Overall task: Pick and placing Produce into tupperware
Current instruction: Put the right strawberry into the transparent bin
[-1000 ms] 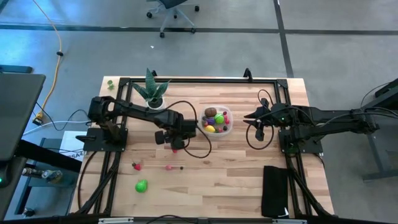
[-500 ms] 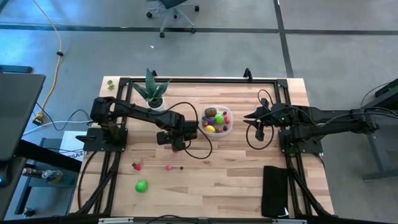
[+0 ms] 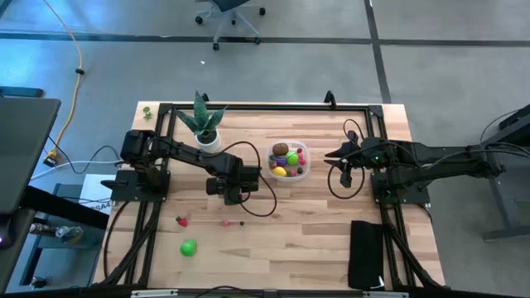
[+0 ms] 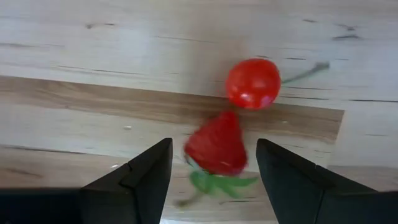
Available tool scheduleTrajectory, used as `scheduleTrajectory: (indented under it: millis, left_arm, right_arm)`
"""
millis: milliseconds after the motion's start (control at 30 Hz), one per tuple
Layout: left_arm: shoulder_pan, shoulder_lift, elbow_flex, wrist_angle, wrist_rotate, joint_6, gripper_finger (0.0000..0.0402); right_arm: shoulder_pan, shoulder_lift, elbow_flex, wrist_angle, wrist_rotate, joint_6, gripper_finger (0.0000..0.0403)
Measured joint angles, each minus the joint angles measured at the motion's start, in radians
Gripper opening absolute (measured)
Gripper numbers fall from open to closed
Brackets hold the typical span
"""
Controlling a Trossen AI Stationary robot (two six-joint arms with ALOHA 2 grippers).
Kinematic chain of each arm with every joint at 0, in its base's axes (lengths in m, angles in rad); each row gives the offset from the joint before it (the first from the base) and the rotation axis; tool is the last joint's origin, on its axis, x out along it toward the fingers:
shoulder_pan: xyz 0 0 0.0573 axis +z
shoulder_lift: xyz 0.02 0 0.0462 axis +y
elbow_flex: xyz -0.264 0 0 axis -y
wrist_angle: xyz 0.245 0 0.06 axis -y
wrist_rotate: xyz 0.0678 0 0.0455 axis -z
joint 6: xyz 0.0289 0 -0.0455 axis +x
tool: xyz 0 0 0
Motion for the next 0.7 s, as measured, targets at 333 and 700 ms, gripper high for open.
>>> scheduleTrajectory:
  millis: [333, 700]
  left_arm:
    - [0.000, 0.000, -0.021, 0.035, -0.011, 0.008, 0.0221]
    - [0.000, 0.000, -0.021, 0.033, -0.018, 0.010, 0.0220]
  right_arm:
    - [0.000, 0.000, 0.000, 0.000, 0.000, 0.000, 0.0073]
    - [0.000, 0.000, 0.000, 0.000, 0.000, 0.000, 0.0073]
